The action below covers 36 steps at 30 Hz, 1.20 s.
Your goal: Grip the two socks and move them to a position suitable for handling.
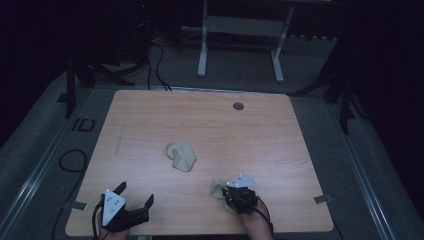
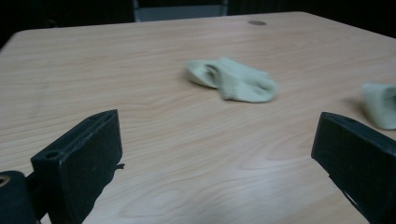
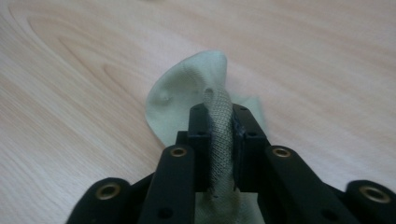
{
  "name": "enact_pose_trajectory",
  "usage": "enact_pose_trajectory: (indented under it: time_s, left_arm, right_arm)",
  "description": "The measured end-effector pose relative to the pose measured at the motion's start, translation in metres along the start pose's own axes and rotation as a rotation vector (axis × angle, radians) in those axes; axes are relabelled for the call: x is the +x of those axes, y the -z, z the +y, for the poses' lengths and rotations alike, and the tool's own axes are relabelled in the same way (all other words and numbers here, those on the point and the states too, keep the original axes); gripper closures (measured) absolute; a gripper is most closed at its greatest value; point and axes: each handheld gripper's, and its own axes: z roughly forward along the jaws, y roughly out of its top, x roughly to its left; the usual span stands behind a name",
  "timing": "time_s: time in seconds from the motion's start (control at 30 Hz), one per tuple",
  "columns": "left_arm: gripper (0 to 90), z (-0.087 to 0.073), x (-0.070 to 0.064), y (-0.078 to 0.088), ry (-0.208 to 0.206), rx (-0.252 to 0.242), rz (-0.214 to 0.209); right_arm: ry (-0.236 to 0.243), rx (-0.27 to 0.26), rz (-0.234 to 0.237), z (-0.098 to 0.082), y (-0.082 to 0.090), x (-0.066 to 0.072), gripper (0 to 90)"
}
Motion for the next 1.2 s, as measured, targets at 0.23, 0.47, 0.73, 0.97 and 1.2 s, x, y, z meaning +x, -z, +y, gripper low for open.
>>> enact_pose_trajectory:
  time_s: [0.23, 0.47, 0.73, 0.97, 1.2]
  left_arm:
    - [1.7, 0.006, -0.025, -0.010, -0.066, 0.021, -0.121]
    - [15.5, 0.018, -0.050, -0.028, -0.137, 0.057, -0.380]
    - [73.9, 0.033, -0.079, -0.060, -0.235, 0.136, -0.532]
    - [89.1, 0.037, -0.104, -0.097, -0.329, 0.241, -0.581]
    - [89.2, 0.031, -0.111, -0.126, -0.412, 0.344, -0.574]
  right_arm:
    - [0.050, -0.010, 0.013, -0.003, -0.004, 0.009, 42.2]
    - [0.059, -0.064, 0.078, 0.007, 0.025, 0.012, 42.1]
    - [0.136, -0.029, 0.106, -0.008, 0.034, 0.018, 62.7]
    - [0.170, 0.004, 0.105, -0.016, 0.025, 0.025, 62.0]
    - [0.190, 0.026, 0.088, -0.024, 0.020, 0.025, 73.5]
